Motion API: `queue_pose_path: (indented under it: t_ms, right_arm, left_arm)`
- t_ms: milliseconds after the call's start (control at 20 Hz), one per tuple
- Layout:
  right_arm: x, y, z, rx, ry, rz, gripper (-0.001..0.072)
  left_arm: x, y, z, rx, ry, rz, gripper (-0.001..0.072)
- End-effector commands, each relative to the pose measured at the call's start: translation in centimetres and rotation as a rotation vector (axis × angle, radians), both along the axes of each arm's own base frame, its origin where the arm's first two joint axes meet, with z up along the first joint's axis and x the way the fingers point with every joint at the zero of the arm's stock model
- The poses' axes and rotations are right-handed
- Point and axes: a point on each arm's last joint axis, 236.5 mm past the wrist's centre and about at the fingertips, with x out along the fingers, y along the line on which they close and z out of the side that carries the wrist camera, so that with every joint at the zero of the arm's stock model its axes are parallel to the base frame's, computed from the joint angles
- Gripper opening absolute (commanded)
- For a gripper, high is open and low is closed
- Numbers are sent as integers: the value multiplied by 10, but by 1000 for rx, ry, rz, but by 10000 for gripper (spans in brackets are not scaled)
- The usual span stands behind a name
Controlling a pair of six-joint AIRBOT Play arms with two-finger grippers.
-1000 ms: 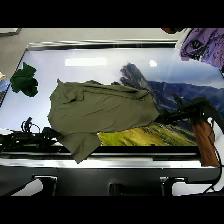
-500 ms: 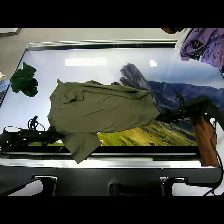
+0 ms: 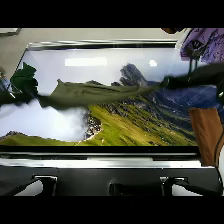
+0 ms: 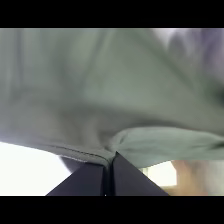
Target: Fold the clothes and pants, and hang the long-sleeved shirts on hangers.
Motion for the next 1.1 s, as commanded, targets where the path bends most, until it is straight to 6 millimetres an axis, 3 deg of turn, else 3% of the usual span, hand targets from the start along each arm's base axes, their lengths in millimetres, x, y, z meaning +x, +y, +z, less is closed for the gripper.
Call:
queue_pose_path:
  t_ms: [0,50,150,250,350,450,600,700,800,950,1050]
  right_arm:
    - [-1,-8,167,-80,-373,-79,25]
    - [-18,-15,215,-111,-478,-119,25]
    - [-69,-25,291,-142,-657,-194,25]
    - [-131,-32,338,-155,-773,-260,25]
    - [-187,-37,366,-155,-847,-318,25]
    - [-226,-40,382,-123,-891,-367,25]
    - [-242,-38,387,-59,-891,-393,25]
    - [-225,-41,376,-59,-845,-396,25]
    - [-187,-45,341,-66,-700,-402,25]
    - [-110,-52,240,-89,-345,-390,25]
    - [-63,-57,159,-119,-116,-370,26]
  left_arm:
    - [9,23,163,216,-300,55,12]
    - [-1,29,208,287,-382,84,12]
    - [-36,37,278,421,-516,147,12]
    - [-82,37,324,514,-621,205,12]
    - [-127,36,343,582,-669,259,13]
    - [-163,39,349,625,-686,321,13]
    - [-187,37,355,633,-709,361,13]
    - [-178,34,351,608,-699,339,13]
    - [-148,32,331,568,-637,279,13]
    - [-84,29,262,480,-431,115,13]
    - [-35,31,196,428,-256,16,13]
